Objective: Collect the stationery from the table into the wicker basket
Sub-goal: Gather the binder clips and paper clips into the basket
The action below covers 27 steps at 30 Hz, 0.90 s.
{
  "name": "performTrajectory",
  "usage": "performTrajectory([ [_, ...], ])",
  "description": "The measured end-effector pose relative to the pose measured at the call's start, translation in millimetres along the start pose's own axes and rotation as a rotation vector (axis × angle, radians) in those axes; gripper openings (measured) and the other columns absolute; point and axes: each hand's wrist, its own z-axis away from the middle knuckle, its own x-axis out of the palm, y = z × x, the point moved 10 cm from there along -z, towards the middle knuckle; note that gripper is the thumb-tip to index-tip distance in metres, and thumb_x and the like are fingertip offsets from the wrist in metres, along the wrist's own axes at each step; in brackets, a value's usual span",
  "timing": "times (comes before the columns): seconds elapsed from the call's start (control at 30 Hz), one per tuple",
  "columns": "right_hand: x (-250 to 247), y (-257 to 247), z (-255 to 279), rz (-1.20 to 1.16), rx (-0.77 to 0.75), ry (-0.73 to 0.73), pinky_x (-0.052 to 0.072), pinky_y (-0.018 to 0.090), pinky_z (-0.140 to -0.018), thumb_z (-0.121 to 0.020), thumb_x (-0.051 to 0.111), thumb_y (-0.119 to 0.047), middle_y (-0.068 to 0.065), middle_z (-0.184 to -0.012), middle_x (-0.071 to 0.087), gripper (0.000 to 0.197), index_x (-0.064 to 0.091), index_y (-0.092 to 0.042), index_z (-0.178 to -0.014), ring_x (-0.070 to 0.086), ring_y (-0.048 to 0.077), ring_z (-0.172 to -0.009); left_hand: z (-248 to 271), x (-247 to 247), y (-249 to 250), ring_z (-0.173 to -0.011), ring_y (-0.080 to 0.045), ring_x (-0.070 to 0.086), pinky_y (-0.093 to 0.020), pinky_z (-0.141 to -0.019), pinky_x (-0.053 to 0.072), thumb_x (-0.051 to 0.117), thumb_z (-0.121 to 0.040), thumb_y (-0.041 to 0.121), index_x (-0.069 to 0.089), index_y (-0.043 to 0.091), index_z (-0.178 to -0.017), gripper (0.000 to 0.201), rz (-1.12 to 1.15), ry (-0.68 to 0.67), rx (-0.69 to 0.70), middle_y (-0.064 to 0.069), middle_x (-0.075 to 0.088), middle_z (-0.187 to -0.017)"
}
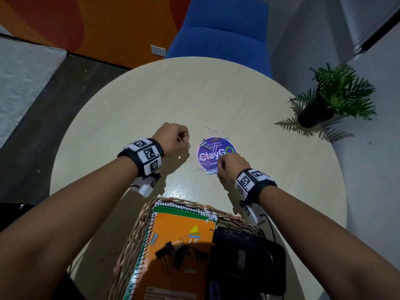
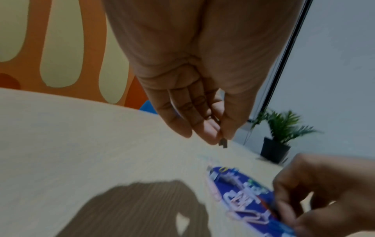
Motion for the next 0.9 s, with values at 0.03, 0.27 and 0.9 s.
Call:
performTrajectory([
  [0.03, 0.5, 0.1, -0.4, -0.014, 0.012, -0.002, 0.046, 0.032, -0.067, -0.09, 0.047, -0.025, 0.008, -0.079, 0.057, 0.019, 0.056, -0.014, -0.077, 0.06, 0.033, -0.079, 9.3, -6.1, 5.6, -0.057, 0.006, 0.057, -0.011, -0.063, 0.041, 0.065, -0.077, 0.006, 0.056, 0.02, -0.069, 0.018, 0.026, 0.007, 0.021, 0.008, 0.067, -0.068],
  [0.27, -11.2, -5.4, 11.3, -0.059, 0.003, 0.041, 0.043, 0.03, -0.057, -0.08, 0.046, -0.021, 0.007, -0.065, 0.051, 0.024, 0.043, -0.015, -0.057, 0.053, 0.03, -0.062, 98.9, -2.4, 36.1, -0.072, -0.003, 0.068, -0.016, -0.074, 0.054, 0.066, -0.084, 0.009, 0.071, 0.014, -0.09, 0.009, 0.156, -0.131, 0.148, 0.005, 0.073, -0.079],
  [0.9, -15.6, -127.6, 153.4, -0.034, -0.587, -0.326, 0.044, 0.018, -0.066, -0.083, 0.065, -0.012, 0.004, -0.088, 0.077, 0.014, 0.077, -0.011, -0.092, 0.066, 0.015, -0.072, 115.4, -11.6, 10.9, -0.087, -0.013, 0.067, -0.029, -0.084, 0.054, 0.061, -0.09, 0.015, 0.071, 0.016, -0.103, 0.017, 0.016, -0.092, 0.11, 0.0, 0.074, -0.098],
])
